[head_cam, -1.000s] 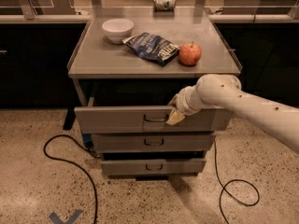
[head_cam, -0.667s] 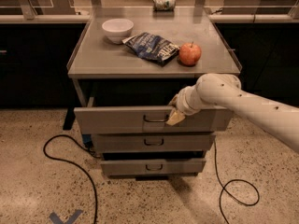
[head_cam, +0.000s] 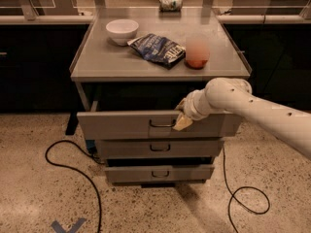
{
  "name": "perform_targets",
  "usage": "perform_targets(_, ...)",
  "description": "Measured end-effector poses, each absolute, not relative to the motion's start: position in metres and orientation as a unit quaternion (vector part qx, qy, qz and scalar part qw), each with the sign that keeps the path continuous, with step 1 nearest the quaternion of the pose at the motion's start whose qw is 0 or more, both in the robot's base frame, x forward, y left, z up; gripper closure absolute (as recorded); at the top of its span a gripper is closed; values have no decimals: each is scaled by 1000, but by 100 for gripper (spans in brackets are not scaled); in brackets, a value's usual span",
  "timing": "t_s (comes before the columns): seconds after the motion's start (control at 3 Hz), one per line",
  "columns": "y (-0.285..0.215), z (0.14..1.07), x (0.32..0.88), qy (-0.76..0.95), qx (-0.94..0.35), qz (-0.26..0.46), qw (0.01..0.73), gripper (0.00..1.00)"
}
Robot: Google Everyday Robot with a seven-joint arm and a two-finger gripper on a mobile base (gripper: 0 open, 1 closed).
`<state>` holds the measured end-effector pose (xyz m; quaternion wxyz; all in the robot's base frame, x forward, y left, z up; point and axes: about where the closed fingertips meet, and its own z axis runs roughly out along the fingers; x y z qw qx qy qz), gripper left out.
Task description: Open top drawer
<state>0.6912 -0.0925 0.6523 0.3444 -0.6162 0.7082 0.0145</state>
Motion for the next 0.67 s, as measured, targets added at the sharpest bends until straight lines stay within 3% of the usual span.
perform_targets(0.67, -96, 658, 688, 708, -613, 7, 352, 100)
